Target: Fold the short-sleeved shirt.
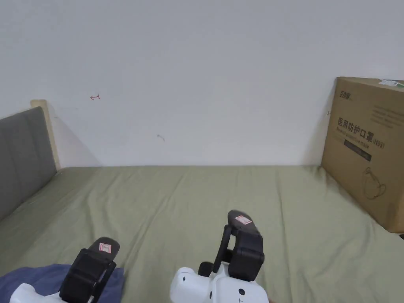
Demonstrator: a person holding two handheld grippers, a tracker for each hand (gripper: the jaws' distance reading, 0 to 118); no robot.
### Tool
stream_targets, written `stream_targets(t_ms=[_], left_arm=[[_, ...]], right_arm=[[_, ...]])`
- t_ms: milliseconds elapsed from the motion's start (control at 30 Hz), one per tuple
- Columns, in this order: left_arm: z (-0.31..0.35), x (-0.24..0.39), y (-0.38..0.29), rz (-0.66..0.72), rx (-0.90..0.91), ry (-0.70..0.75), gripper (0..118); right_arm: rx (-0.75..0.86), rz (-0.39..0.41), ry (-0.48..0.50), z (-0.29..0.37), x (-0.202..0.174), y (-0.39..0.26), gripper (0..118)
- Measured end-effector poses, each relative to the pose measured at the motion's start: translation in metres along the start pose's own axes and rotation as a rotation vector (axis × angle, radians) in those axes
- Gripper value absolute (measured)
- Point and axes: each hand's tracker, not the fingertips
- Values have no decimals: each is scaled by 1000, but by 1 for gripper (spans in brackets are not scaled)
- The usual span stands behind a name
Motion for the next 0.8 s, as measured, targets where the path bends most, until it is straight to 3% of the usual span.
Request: stream_targets(t_ms=[67, 267, 333, 433, 600, 733, 767, 800], left_arm=[[-1, 12, 2, -136, -14, 3, 118], [5, 99, -14, -901, 92, -36, 118], [6, 117, -30, -1156, 75, -23, 118], [6, 117, -50, -1350, 92, 22, 118], [8, 112, -47, -1201, 52, 17, 118], [11, 118, -39, -1200, 63, 27, 116], [12, 120, -38, -1204, 71, 27, 107], [13, 121, -38, -1208, 75, 33, 92]], right_arm=[[-34, -150, 45, -1, 13, -1, 118], [-135, -1029, 106, -12, 100, -34, 118], [-240, -1218, 29, -14, 101, -54, 118], [-303, -1215, 27, -7, 82, -73, 118], [-214, -1204, -9, 15, 83, -69, 118], [-174, -1155, -14, 14, 97, -61, 112], [-158, -1156, 5, 15, 98, -62, 86], [-150, -1160, 2, 18, 96, -62, 44]])
